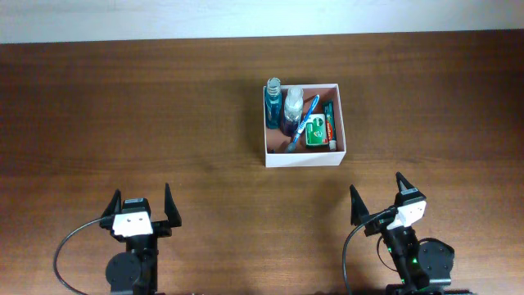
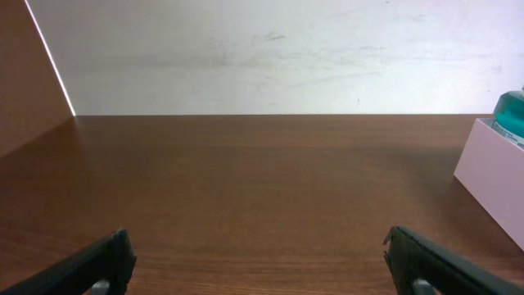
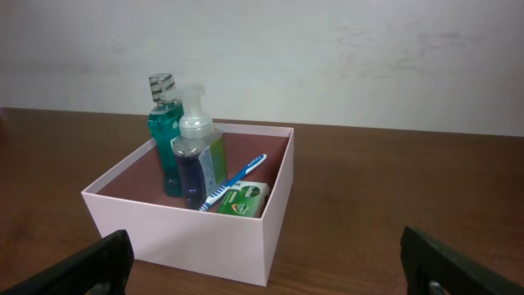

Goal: Pack container

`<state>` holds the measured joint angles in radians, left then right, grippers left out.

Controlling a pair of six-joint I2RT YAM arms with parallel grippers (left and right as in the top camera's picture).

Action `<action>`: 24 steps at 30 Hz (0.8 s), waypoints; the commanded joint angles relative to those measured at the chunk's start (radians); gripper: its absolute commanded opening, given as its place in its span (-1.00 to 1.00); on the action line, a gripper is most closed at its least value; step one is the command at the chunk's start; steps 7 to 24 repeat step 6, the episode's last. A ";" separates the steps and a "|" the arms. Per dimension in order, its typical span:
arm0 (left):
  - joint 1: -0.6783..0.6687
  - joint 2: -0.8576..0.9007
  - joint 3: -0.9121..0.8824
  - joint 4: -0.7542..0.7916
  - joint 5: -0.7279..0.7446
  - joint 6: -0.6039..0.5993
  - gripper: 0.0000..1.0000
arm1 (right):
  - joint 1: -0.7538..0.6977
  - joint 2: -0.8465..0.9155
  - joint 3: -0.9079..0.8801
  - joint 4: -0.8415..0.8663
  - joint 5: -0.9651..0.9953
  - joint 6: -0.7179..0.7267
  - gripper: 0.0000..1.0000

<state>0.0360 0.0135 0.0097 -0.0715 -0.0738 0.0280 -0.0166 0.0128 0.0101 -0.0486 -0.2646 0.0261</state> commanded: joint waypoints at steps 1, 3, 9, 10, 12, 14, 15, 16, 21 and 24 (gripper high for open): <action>0.005 -0.008 0.000 -0.006 0.010 0.014 0.99 | 0.010 -0.009 -0.005 -0.005 -0.016 0.008 0.97; 0.005 -0.008 0.000 -0.006 0.011 0.014 0.99 | 0.010 -0.009 -0.005 -0.005 -0.016 0.008 0.97; 0.005 -0.008 0.000 -0.006 0.010 0.014 0.99 | 0.010 -0.009 -0.005 -0.005 -0.016 0.008 0.97; 0.005 -0.008 0.000 -0.006 0.010 0.014 0.99 | 0.010 -0.009 -0.005 -0.005 -0.016 0.008 0.97; 0.005 -0.008 0.000 -0.006 0.010 0.014 0.99 | 0.010 -0.009 -0.005 -0.005 -0.016 0.008 0.97; 0.005 -0.008 0.000 -0.006 0.010 0.014 0.99 | 0.010 -0.009 -0.005 -0.005 -0.016 0.008 0.97; 0.005 -0.008 0.000 -0.006 0.010 0.014 0.99 | 0.010 -0.009 -0.005 -0.005 -0.016 0.008 0.97; 0.005 -0.008 0.000 -0.006 0.010 0.014 0.99 | 0.010 -0.009 -0.005 -0.005 -0.016 0.008 0.97; 0.005 -0.008 0.000 -0.006 0.010 0.014 0.99 | 0.010 -0.009 -0.005 -0.005 -0.016 0.008 0.97; 0.005 -0.008 0.000 -0.006 0.010 0.014 0.99 | 0.010 -0.009 -0.005 -0.005 -0.016 0.008 0.97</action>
